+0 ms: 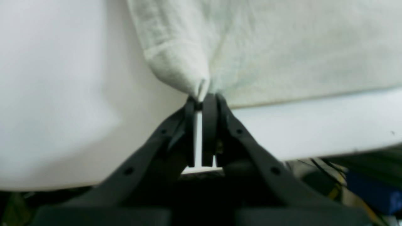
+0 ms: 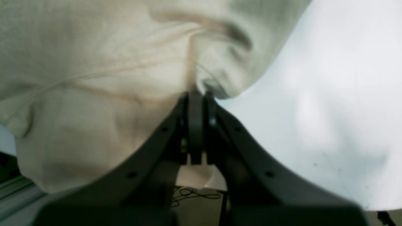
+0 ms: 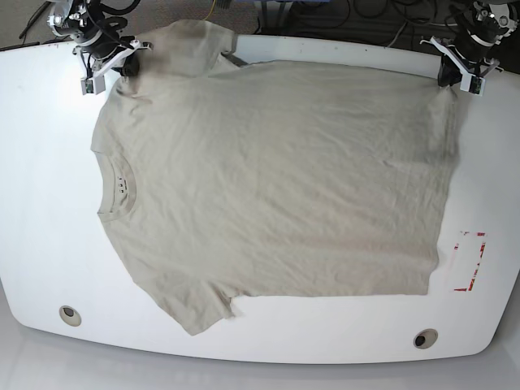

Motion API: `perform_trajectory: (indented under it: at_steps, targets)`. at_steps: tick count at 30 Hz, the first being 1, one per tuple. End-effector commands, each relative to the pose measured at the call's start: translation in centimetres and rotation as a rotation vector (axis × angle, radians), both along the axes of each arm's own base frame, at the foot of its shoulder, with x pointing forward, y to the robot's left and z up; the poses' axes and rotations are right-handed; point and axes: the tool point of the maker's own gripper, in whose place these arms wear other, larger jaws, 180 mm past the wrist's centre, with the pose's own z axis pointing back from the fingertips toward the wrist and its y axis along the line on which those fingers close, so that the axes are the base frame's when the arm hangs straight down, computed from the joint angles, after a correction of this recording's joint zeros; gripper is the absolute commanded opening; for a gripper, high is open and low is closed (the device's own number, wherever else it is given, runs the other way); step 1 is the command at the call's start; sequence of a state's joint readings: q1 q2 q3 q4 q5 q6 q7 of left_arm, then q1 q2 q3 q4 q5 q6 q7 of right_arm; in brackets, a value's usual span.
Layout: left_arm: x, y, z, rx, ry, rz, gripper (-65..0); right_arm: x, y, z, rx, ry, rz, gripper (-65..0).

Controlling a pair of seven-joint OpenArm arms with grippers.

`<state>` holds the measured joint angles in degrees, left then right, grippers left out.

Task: Layout the t-shirt on the table in an organized manner, then fold the t-shirt properly
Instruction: 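Pull the gripped shoulder edge with both grippers, folding it over the body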

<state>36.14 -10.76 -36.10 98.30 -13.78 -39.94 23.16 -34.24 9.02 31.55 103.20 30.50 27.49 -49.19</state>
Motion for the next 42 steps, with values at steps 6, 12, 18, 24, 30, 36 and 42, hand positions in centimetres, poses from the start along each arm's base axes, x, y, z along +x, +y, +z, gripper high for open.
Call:
perform_trajectory:
  at_steps: [6,12,18,24,30,36,42]
  targets:
    - [1.9,0.3,3.1,0.038,-0.1,-0.017,-65.0,0.0,-0.2,1.6,-0.045,-0.021,0.043,-65.0]
    - [3.7,-0.1,4.3,0.042,-0.154,-0.029,-65.0,1.0,-0.6,3.5,-0.078,-0.089,0.053,-65.0]
    - [5.3,-1.4,4.5,0.022,-0.184,-0.062,-65.0,2.6,-0.7,4.2,-0.086,-0.132,0.066,-65.0]
    - [8.0,-2.7,5.5,0.006,-0.247,-0.091,-65.0,4.4,-0.9,5.0,-0.091,-0.181,0.063,-65.0]
    - [9.9,-4.1,6.3,-0.013,-0.29,-0.125,-65.0,5.9,-0.8,5.6,-0.09,-0.22,0.062,-64.9]
    - [12.0,-4.7,7.5,-0.018,-0.34,-0.141,-65.0,7.7,-0.8,6.4,-0.094,-0.26,0.061,-64.7]
    - [14.2,-3.5,7.7,0.079,-0.292,-0.132,-65.0,9.9,-1.0,7.2,-0.097,-0.286,0.061,-64.7]
